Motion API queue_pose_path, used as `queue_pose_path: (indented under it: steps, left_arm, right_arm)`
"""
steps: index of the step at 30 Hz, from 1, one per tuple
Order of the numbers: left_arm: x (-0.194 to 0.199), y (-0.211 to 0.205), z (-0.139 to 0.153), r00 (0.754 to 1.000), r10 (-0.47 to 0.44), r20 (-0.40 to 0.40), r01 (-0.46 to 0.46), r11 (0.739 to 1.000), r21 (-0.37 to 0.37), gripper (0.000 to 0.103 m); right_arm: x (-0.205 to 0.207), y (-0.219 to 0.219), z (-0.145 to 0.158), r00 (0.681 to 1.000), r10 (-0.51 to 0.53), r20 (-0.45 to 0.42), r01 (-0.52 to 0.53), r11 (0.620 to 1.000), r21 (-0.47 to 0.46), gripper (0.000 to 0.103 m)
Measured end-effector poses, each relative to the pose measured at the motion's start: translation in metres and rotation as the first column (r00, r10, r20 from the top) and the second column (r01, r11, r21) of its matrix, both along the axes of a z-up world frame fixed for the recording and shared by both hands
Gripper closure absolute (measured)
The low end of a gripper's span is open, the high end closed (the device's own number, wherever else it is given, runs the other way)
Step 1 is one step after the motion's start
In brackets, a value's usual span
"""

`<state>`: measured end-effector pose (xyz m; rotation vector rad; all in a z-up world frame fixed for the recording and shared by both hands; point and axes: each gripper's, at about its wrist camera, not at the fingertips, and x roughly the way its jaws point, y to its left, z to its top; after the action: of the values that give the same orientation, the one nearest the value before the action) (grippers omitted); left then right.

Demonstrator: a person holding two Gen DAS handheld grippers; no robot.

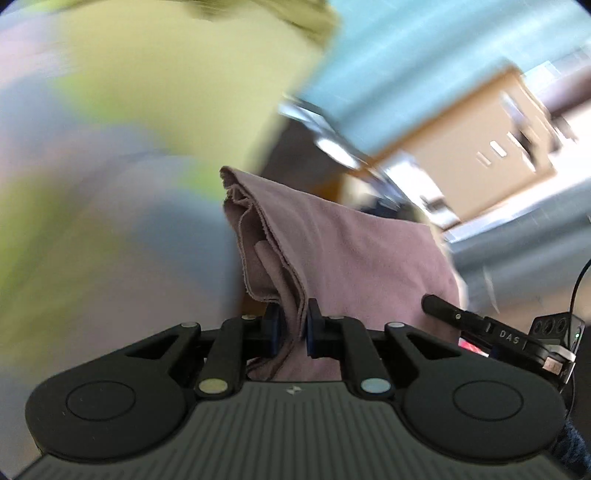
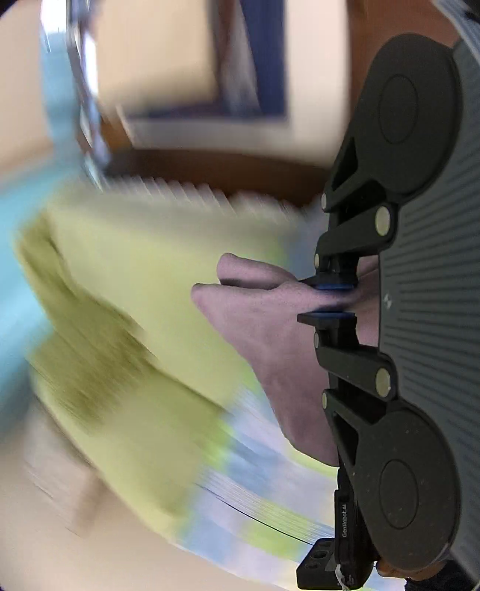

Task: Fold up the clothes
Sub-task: 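Carry the folded top with both grippers to the clothes stack on the chair, then lower the top onto the stack and open both grippers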

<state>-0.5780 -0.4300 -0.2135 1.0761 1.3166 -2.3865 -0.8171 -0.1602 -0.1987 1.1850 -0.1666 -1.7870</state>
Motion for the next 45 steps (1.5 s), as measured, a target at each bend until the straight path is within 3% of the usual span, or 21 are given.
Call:
queue_pose_path:
  steps: [3,5,7,11,14,20,24,27,28,30,31,32,33,36,38,39,42,45]
  left_arm:
    - [-0.084,0.029,0.011,0.995,-0.101,-0.025,0.100,0.995,-0.017,0.090]
    - [-0.161,0.048,0.017,0.986,-0.162,-0.043,0.161,0.987,-0.028,0.090]
    - [-0.207,0.059,0.020,0.981,-0.188,-0.049,0.187,0.982,-0.031,0.090]
    - [-0.284,0.089,0.016,0.973,-0.230,-0.021,0.229,0.972,-0.045,0.090]
    - [-0.312,0.109,0.005,0.969,-0.245,0.018,0.245,0.968,-0.048,0.090]
    - [-0.319,0.097,-0.014,0.973,-0.216,0.083,0.221,0.974,-0.049,0.089]
    - [-0.324,0.094,-0.018,0.973,-0.208,0.097,0.214,0.976,-0.049,0.089]
    - [-0.328,0.097,-0.026,0.967,-0.222,0.122,0.234,0.967,-0.098,0.081]
    - [-0.327,0.097,-0.029,0.966,-0.221,0.135,0.236,0.965,-0.110,0.077]
    - [-0.318,0.091,-0.034,0.971,-0.189,0.146,0.205,0.973,-0.104,0.076]
    - [-0.311,0.087,-0.033,0.976,-0.167,0.141,0.183,0.977,-0.105,0.077]
    - [-0.299,0.084,-0.021,0.982,-0.119,0.145,0.142,0.977,-0.160,0.077]
    - [-0.299,0.083,-0.018,0.983,-0.107,0.150,0.133,0.975,-0.180,0.085]
    - [-0.279,0.098,0.012,0.982,-0.084,0.170,0.137,0.935,-0.329,0.086]
    - [-0.276,0.119,0.024,0.979,-0.149,0.142,0.191,0.915,-0.356,0.086]
    - [-0.278,0.140,0.028,0.969,-0.216,0.121,0.246,0.894,-0.375,0.085]
    - [-0.287,0.173,0.020,0.943,-0.307,0.131,0.333,0.839,-0.430,0.085]
    - [-0.291,0.185,0.002,0.928,-0.323,0.183,0.372,0.813,-0.448,0.084]
  right_arm:
    - [-0.068,0.052,0.016,0.988,-0.147,-0.048,0.147,0.989,-0.011,0.094]
    - [-0.114,0.078,0.023,0.974,-0.211,-0.076,0.211,0.977,-0.018,0.094]
    - [-0.146,0.093,0.024,0.965,-0.248,-0.083,0.247,0.969,-0.022,0.094]
    - [-0.214,0.119,0.013,0.949,-0.308,-0.068,0.306,0.952,-0.028,0.094]
    - [-0.252,0.126,-0.010,0.946,-0.324,-0.026,0.324,0.946,-0.009,0.094]
    - [-0.275,0.137,-0.049,0.943,-0.330,0.049,0.330,0.944,0.003,0.093]
    - [-0.269,0.145,-0.066,0.936,-0.345,0.069,0.345,0.938,0.009,0.093]
    - [-0.262,0.147,-0.076,0.929,-0.366,0.057,0.364,0.931,0.042,0.093]
    - [-0.261,0.148,-0.080,0.926,-0.375,0.047,0.372,0.926,0.063,0.086]
    - [-0.256,0.150,-0.081,0.914,-0.404,-0.033,0.405,0.908,0.111,0.069]
    - [-0.253,0.151,-0.079,0.904,-0.418,-0.087,0.427,0.894,0.135,0.065]
    - [-0.250,0.152,-0.075,0.891,-0.430,-0.149,0.450,0.880,0.150,0.065]
    - [-0.244,0.154,-0.067,0.870,-0.438,-0.227,0.476,0.867,0.151,0.065]
    - [-0.222,0.162,-0.045,0.827,-0.436,-0.355,0.500,0.859,0.111,0.064]
    - [-0.209,0.163,-0.042,0.839,-0.419,-0.348,0.473,0.877,0.084,0.064]
    - [-0.199,0.161,-0.042,0.851,-0.398,-0.344,0.448,0.891,0.076,0.065]
    - [-0.167,0.151,-0.056,0.889,-0.325,-0.322,0.362,0.930,0.060,0.067]
    - [-0.162,0.141,-0.079,0.898,-0.311,-0.311,0.357,0.929,0.100,0.068]
